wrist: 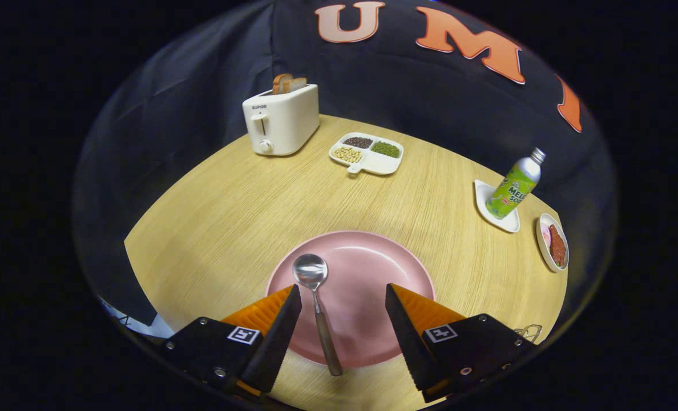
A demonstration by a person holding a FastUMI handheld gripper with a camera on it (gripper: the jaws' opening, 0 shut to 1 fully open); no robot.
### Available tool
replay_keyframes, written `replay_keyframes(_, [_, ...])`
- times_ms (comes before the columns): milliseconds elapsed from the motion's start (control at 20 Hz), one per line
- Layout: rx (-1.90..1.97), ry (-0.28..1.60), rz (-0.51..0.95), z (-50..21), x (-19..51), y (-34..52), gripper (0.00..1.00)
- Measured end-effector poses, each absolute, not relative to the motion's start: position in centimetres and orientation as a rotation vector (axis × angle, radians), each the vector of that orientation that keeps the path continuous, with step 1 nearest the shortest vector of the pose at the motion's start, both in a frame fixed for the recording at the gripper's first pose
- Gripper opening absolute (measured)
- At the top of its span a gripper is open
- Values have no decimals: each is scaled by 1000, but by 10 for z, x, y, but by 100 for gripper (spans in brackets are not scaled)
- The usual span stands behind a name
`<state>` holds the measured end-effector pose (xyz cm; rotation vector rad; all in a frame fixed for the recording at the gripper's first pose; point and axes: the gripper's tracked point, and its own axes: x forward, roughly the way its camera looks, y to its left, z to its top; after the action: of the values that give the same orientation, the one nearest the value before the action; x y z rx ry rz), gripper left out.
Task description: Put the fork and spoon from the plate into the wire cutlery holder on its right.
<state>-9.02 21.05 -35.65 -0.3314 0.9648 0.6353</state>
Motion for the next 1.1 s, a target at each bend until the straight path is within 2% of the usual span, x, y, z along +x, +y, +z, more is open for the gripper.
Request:
replay_keyframes(300, [-421, 1059, 678, -379, -99, 211, 86])
replay_keyframes(600, [-495, 1146, 717, -398, -111, 209, 73])
replay_keyframes(900, [-581, 1245, 723, -416, -121, 203, 52])
replay_keyframes(1050, [-574, 1290, 698, -419, -124, 201, 29])
replay_keyframes(1100, [-565, 1306, 693, -422, -126, 201, 24])
